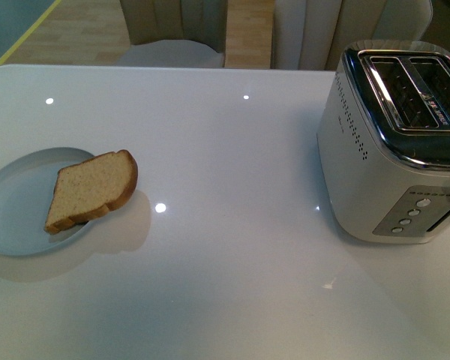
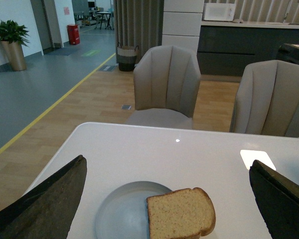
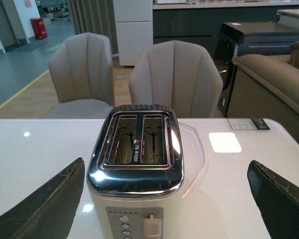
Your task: Left arm holds plate, right arm toasts bread
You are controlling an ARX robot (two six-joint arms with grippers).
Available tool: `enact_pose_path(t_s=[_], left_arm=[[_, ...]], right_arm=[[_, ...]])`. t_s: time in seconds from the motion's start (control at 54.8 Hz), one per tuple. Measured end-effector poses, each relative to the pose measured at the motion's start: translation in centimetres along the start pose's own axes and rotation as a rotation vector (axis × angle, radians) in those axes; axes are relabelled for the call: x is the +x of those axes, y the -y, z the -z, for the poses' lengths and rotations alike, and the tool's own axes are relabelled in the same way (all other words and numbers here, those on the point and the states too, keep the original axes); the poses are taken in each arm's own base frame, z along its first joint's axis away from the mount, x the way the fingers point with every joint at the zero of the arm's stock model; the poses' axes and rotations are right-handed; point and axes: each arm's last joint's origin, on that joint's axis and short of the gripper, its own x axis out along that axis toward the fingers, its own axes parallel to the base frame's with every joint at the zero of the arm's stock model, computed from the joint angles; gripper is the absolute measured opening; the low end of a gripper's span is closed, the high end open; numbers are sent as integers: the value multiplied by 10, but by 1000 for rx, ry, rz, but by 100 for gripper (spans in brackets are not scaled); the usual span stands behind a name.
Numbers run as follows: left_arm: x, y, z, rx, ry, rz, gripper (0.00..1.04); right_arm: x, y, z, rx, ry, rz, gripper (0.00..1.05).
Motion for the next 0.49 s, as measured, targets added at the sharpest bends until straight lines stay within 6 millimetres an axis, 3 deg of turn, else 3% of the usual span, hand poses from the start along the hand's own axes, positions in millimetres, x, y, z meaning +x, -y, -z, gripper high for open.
enact_pose_path(t_s=[0.493], left_arm=[[0,0,0,-1,-1,1,98]], right_arm=[[0,0,0,0,0,0,96]])
